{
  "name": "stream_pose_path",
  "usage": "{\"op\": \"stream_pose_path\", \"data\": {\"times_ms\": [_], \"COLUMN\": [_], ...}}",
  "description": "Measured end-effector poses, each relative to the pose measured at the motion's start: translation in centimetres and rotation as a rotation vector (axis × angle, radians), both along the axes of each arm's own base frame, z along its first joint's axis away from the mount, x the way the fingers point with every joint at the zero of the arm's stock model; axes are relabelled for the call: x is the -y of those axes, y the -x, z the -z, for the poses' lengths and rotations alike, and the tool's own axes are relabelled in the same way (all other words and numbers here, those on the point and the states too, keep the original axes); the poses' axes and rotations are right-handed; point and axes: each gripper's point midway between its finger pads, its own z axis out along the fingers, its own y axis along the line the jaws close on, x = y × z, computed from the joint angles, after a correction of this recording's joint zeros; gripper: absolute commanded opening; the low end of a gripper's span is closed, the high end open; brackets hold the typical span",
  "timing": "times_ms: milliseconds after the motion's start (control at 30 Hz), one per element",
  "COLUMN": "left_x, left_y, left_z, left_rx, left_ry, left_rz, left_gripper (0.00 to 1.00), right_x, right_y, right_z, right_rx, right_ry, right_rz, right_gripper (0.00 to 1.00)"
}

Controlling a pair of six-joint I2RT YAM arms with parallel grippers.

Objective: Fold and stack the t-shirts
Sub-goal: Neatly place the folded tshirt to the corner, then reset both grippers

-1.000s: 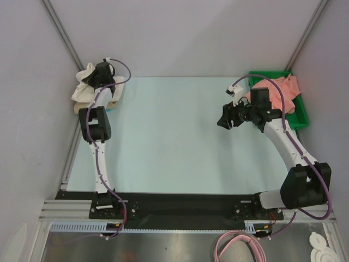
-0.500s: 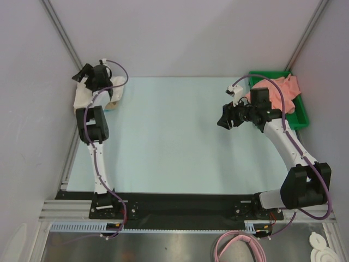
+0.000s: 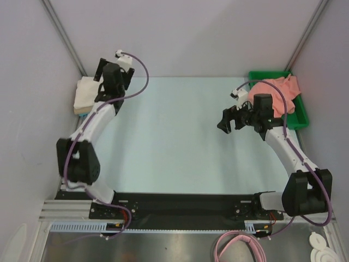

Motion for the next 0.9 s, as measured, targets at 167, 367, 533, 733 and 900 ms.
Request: {"op": "stream_pose_path", "data": {"times_ms": [167, 367, 533, 733, 900], "left_x": [4.5, 7.4, 8.8, 11.0, 11.4], "left_y": [7.8, 14.0, 17.6, 17.6, 15.2], "left_z": [-5.2, 2.1, 10.0, 8.8, 9.2], "left_rx": [0.183, 0.198, 0.096, 0.176, 0.107], "left_ry": [0.307, 0.537, 0.605, 0.661, 0.672], "left_rz": [0.227, 0.385, 0.443, 0.576, 0.555], "left_gripper": [0.99, 1.0, 1.0, 1.0, 1.0], "right_x": [1.2, 3.0, 5.7, 7.5, 7.7], "right_y": [0.0, -2.5, -5.5, -6.2, -5.8], "right_z": [0.9, 2.2, 2.6, 0.7, -2.1], "right_rx": [0.104, 0.159, 0.124, 0.18, 0.264], "right_ry": [-0.021, -0.046, -0.033, -0.046, -0.069], "right_rz": [0.094, 0.288, 0.499, 0.591, 0.595], "right_gripper": [1.0, 1.0, 1.0, 1.0, 1.0]}}
